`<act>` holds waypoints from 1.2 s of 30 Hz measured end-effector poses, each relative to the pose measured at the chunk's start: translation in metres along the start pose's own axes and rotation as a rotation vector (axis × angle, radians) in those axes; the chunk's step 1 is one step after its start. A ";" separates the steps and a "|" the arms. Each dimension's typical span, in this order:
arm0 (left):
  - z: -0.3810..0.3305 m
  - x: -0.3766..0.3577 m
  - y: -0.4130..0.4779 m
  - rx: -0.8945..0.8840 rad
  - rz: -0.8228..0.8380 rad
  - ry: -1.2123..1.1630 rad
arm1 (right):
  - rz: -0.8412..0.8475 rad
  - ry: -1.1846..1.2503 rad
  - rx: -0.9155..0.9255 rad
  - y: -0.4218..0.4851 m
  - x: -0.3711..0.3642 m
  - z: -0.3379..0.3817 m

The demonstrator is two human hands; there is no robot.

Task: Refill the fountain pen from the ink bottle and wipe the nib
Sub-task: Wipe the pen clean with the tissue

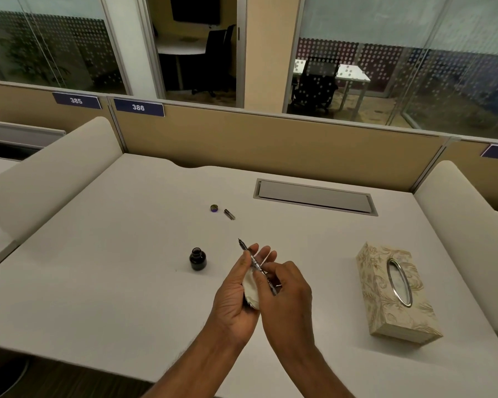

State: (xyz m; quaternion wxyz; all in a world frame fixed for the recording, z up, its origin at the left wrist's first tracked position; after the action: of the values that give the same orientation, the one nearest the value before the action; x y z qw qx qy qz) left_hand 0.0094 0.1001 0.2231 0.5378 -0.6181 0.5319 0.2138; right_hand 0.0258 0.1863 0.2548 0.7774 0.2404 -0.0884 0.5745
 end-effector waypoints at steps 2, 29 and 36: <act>0.000 0.000 0.002 -0.007 0.010 0.037 | 0.007 -0.052 -0.013 0.003 -0.004 -0.005; -0.009 0.082 0.065 -0.183 -0.242 0.703 | -0.180 -0.266 -0.016 0.026 -0.051 -0.121; -0.016 0.098 0.071 -0.243 -0.255 0.984 | -0.093 -0.437 0.065 0.035 -0.077 -0.174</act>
State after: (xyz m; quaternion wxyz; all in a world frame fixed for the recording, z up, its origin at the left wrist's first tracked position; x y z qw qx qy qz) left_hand -0.0248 0.0544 0.1155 0.1702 -0.7633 0.6136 -0.1089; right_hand -0.0556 0.2113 0.0816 0.7572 0.3881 -0.2249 0.4749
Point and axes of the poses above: each hand's wrist, its own y-axis towards the middle knuckle, its own x-axis out of the back of the hand, z = x × y, the point moved 5 cm from there along y, towards the middle knuckle, and after that the axes turned 2 degrees about -z, right-handed, at the moved point
